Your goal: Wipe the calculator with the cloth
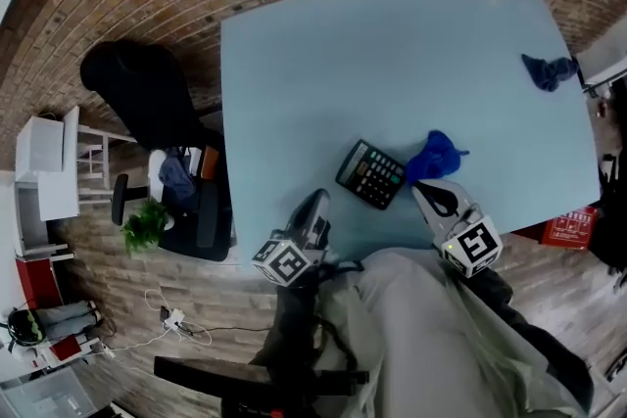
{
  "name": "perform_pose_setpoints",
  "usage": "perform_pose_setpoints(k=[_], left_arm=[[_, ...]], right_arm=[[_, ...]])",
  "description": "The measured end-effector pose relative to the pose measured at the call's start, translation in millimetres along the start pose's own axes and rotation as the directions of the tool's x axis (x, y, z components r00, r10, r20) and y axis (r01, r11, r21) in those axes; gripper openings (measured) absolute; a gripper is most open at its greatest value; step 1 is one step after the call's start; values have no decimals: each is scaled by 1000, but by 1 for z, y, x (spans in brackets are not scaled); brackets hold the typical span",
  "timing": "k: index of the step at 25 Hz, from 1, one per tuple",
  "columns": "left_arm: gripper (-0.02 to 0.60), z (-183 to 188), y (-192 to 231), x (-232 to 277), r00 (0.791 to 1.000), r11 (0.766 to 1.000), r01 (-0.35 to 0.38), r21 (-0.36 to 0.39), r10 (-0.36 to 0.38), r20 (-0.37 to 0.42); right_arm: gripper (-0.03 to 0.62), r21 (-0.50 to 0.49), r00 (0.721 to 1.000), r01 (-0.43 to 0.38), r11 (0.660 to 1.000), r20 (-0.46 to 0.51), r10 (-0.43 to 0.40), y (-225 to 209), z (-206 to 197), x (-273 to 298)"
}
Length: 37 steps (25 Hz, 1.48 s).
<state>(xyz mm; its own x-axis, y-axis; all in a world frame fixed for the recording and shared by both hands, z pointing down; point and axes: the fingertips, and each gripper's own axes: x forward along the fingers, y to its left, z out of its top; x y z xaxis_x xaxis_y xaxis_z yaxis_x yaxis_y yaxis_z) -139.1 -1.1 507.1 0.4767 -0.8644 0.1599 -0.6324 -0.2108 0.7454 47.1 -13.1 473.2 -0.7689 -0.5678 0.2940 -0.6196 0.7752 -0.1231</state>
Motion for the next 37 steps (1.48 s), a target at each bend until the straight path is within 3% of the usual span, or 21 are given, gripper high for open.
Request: perform_pose_setpoints(k=[5, 14, 25, 37], left_arm=[[6, -3, -7, -11, 999, 999, -2, -37, 4, 43], [6, -5, -8, -34, 996, 999, -51, 9, 50, 77], [6, 2, 6, -39, 994, 998, -58, -7, 59, 94], [6, -2, 23, -19, 998, 994, -18, -107, 24, 54]], right_arm=[[2, 53, 994, -76, 996, -69, 79, 10, -23, 10], [2, 109, 984, -130, 985, -112, 142, 28, -37, 24], [2, 123, 974, -144, 982, -158, 163, 34, -49, 36], [2, 177, 979, -82, 981, -169, 112, 21, -56, 36]])
